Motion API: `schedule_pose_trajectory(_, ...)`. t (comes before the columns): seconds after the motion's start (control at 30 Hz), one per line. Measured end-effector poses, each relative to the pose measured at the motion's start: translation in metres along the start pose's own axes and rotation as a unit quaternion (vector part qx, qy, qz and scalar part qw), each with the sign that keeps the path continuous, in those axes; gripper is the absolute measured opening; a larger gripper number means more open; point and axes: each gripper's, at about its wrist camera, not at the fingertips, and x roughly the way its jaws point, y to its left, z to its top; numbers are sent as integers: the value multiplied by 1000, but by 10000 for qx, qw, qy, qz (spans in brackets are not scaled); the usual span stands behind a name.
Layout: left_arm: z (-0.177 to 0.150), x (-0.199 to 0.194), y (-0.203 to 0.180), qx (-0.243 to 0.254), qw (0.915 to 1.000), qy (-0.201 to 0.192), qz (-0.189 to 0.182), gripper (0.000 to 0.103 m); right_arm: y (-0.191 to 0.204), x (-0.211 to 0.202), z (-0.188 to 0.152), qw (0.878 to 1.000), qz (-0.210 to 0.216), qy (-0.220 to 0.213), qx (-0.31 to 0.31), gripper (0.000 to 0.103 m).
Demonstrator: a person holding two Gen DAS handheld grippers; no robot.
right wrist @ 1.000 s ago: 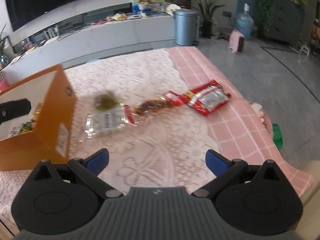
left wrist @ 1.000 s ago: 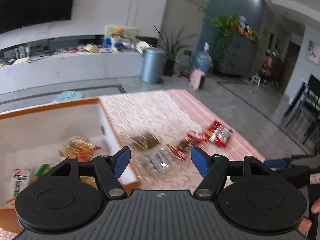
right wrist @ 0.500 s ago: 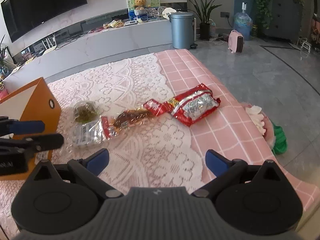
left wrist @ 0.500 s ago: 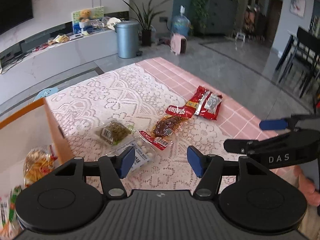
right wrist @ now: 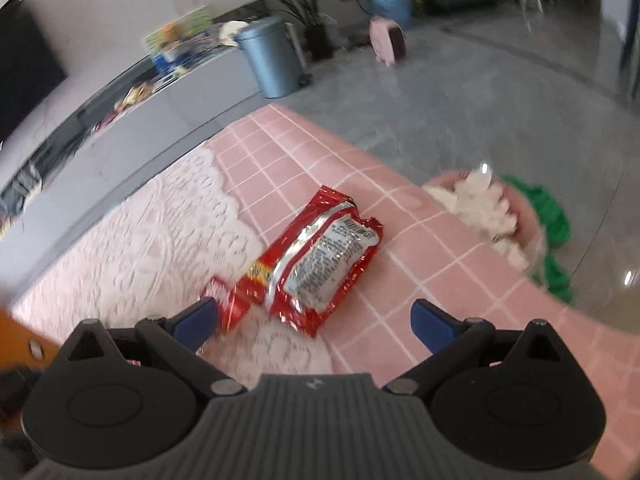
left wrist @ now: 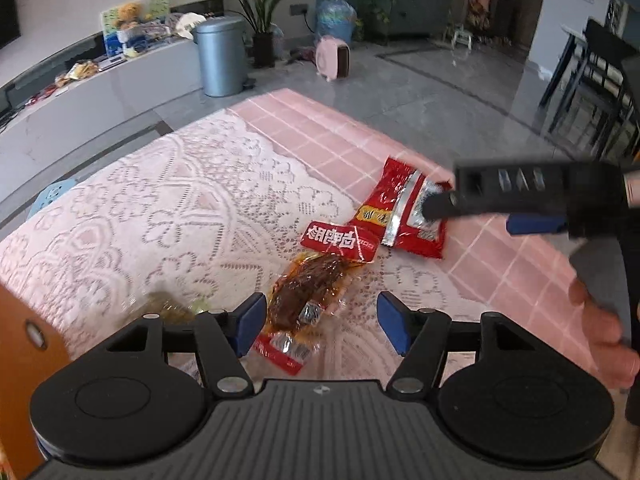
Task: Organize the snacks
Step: 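Grasp the duck-neck packet with left tool while right grasps red-silver packet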
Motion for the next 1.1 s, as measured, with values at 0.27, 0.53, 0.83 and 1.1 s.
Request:
schedule_pose_trajectory(0.27,13,47,3,148,9987,477,121,75,-4,57,26,9982,-203,186,531,99)
schedule_pose_trajectory(0.53,16,62,3,235,9983,528,22,85,8,77,26,9995,-242,111,143,100)
schedule_pose_trajectory(0.83,12,64,1,292,9983,503,33,79,18,79,18,9967,-581,-32,-566,84)
schedule_pose_trajectory(1.1,15,58,-2,156,9990,382,175,71,14,70,14,9980,-394,-113,-487,71)
